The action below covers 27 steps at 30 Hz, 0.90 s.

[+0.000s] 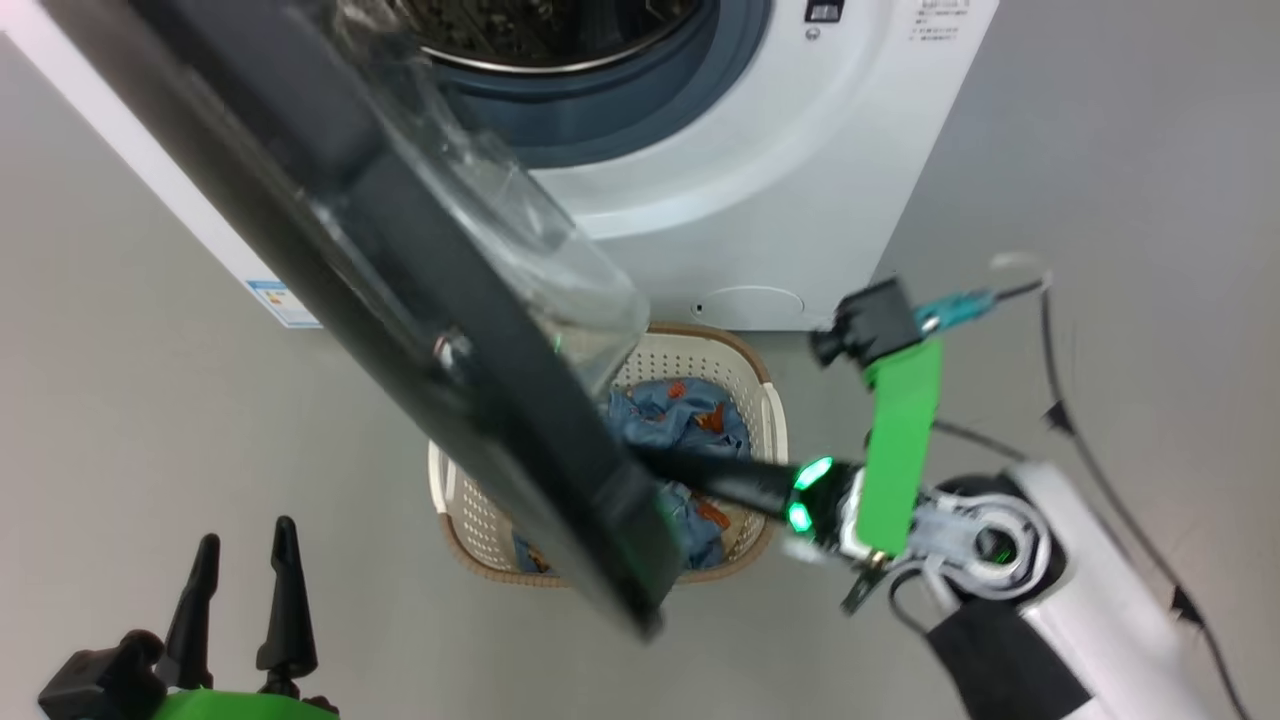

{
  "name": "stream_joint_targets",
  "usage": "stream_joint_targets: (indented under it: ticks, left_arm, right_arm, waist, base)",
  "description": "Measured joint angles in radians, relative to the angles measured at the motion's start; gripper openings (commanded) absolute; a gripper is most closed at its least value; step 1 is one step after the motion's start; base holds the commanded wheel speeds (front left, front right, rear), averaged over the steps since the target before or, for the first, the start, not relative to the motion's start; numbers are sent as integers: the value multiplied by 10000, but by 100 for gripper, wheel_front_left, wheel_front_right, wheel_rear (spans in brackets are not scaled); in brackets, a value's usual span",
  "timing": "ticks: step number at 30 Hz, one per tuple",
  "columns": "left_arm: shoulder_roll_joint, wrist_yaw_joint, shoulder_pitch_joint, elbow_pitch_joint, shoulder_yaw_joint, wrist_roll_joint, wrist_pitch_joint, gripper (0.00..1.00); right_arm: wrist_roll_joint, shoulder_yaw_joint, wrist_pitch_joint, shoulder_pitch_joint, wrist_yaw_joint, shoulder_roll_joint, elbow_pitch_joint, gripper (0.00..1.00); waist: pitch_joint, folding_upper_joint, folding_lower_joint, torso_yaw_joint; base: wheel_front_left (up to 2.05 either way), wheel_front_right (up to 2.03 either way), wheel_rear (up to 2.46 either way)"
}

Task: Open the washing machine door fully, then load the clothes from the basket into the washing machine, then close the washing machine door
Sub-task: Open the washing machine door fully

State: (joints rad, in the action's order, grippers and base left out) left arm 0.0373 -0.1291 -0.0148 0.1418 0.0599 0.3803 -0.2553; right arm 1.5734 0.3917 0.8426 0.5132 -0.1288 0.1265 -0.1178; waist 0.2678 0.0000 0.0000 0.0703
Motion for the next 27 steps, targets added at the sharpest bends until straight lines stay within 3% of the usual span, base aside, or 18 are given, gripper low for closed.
stream_joint_targets:
  ticks: [15, 27]
  left_arm:
    - [2, 0, 384, 61, -276, 174, 0, 100]
    - [4, 13, 504, 36, -483, 203, 0, 100]
  right_arm:
    - [127, 1540, -1187, -847, 0, -416, -165, 0]
    - [756, 2947, -2932, -831, 0, -431, -431, 0]
  waist:
    - [-762, 0, 0, 726]
    - [-1096, 0, 0, 899]
  base:
    - [0, 0, 0]
    - [0, 0, 0]
